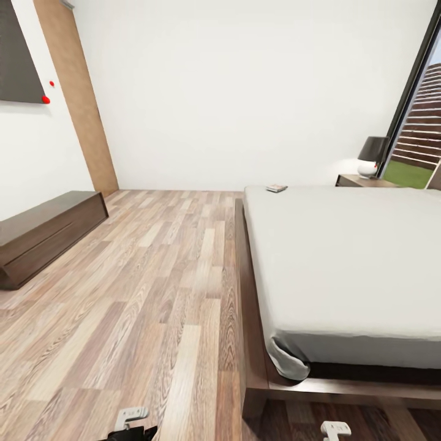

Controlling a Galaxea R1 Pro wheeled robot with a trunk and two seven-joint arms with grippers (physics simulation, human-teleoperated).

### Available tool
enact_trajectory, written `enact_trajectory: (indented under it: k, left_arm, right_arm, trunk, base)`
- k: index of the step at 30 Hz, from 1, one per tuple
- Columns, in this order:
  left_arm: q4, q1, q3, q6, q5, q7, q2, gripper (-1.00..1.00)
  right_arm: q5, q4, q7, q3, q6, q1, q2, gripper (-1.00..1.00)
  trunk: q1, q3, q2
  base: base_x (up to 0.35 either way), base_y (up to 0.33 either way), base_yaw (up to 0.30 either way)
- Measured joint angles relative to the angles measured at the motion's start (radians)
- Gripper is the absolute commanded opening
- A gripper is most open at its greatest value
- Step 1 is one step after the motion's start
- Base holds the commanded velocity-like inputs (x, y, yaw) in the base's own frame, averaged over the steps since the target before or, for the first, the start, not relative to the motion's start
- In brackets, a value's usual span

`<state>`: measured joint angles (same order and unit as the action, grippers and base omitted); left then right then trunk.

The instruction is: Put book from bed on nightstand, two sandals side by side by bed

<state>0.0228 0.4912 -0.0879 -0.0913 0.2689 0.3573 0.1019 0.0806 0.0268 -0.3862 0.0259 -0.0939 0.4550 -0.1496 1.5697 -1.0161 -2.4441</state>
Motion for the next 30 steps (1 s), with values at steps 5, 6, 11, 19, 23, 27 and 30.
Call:
enact_trajectory:
  k: [5, 6, 11, 19, 23, 27, 30]
  left_arm:
    - [0.000, -0.001, 0.000, 0.000, 0.000, 0.000, -0.001, 1.00]
    - [0.000, -0.001, 0.000, 0.000, 0.000, 0.000, -0.001, 1.00]
    - [0.000, -0.001, 0.000, 0.000, 0.000, 0.000, -0.001, 1.00]
    - [0.000, -0.001, 0.000, 0.000, 0.000, 0.000, -0.001, 1.00]
    - [0.000, -0.001, 0.000, 0.000, 0.001, 0.000, -0.001, 1.00]
    - [0.000, -0.033, -0.001, 0.000, 0.001, 0.000, -0.019, 1.00]
    - [-0.001, -0.061, -0.001, 0.000, 0.001, 0.000, -0.023, 1.00]
  right_arm:
    - [-0.002, 0.001, 0.000, 0.000, 0.000, 0.000, 0.000, 1.00]
    - [-0.003, 0.000, 0.000, 0.000, 0.000, 0.000, 0.000, 1.00]
    - [-0.003, 0.000, 0.000, 0.000, 0.000, 0.000, 0.000, 1.00]
    - [-0.004, -0.001, 0.000, 0.000, 0.001, 0.000, 0.001, 1.00]
    - [-0.003, -0.010, 0.001, 0.001, 0.001, 0.000, 0.001, 1.00]
    - [-0.004, -0.080, 0.001, 0.001, 0.004, -0.001, 0.001, 1.00]
    - [-0.003, -0.097, 0.000, 0.001, 0.004, -0.001, 0.001, 1.00]
  trunk:
    - [-0.019, 0.016, 0.035]
    - [-0.023, 0.019, 0.042]
    - [-0.042, 0.034, 0.077]
    - [-0.073, 0.060, 0.133]
    - [-0.088, 0.072, 0.161]
    - [-0.104, 0.085, 0.189]
    - [-0.115, 0.094, 0.210]
  base:
    - [0.000, 0.000, 0.000]
    - [0.000, 0.000, 0.000]
    - [0.000, 0.000, 0.000]
    - [0.000, 0.000, 0.000]
    - [0.000, 0.000, 0.000]
    - [0.000, 0.000, 0.000]
    - [0.000, 0.000, 0.000]
